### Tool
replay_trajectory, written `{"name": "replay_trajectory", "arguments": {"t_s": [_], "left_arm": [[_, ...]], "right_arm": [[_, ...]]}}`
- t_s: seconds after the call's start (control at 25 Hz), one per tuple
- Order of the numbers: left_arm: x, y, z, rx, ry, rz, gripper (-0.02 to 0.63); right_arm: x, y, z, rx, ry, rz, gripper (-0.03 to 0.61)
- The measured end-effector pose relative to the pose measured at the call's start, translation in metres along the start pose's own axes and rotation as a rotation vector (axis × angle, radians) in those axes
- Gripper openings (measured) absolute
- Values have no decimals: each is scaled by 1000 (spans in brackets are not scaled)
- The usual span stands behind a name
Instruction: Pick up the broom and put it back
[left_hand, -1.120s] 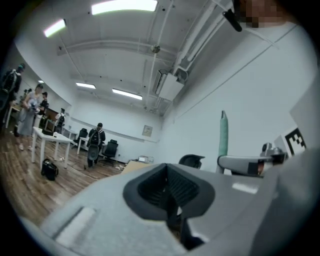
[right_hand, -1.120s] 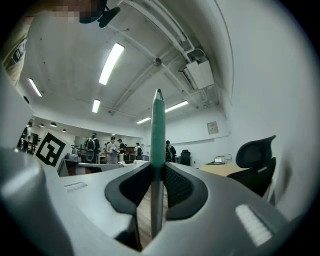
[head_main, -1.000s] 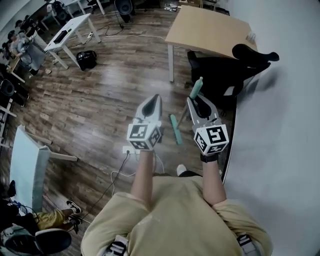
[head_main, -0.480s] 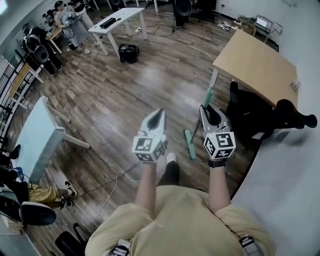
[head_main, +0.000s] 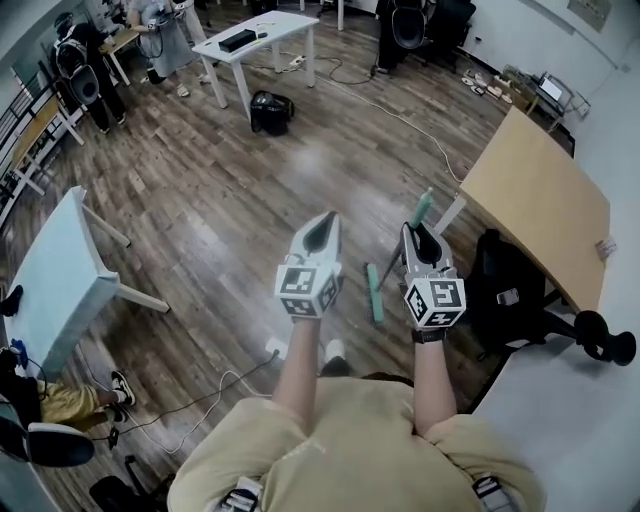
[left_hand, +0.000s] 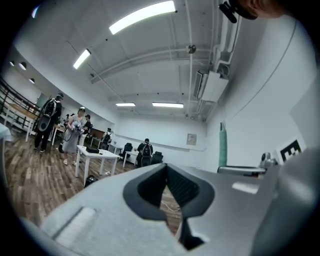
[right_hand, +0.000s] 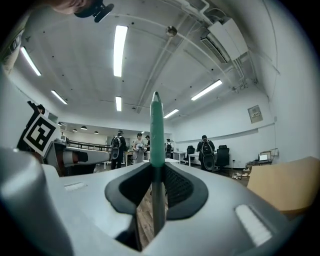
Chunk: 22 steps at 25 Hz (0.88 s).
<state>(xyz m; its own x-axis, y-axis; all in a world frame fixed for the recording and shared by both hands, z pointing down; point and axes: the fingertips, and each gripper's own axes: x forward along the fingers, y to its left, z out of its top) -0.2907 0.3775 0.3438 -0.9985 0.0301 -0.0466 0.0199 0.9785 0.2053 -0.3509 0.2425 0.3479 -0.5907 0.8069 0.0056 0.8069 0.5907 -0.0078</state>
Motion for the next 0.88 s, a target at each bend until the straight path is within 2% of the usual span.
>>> {"name": "replay_trajectory", "arguments": {"t_s": [0.12,0.24,0.4,0.6,0.72,0.88], "left_arm": [[30,44,3,3,0,1,2],[54,62,0,-8,15,0,2],[87,99,11,2,5,42,2],[136,185,7,35,27,95,2],[187,233,22,56,18,137,2],[261,275,55,77,-21,157,2]], "right_arm": [[60,11,0,-44,5,21,80],[98,6,5,-59,8,49,80],[160,0,18,-21,-25,107,80],[269,8,-2,41,-28,170,80],[346,-3,-8,88,-4,228,80],[436,-25,13,101,-35,285,80]]}}
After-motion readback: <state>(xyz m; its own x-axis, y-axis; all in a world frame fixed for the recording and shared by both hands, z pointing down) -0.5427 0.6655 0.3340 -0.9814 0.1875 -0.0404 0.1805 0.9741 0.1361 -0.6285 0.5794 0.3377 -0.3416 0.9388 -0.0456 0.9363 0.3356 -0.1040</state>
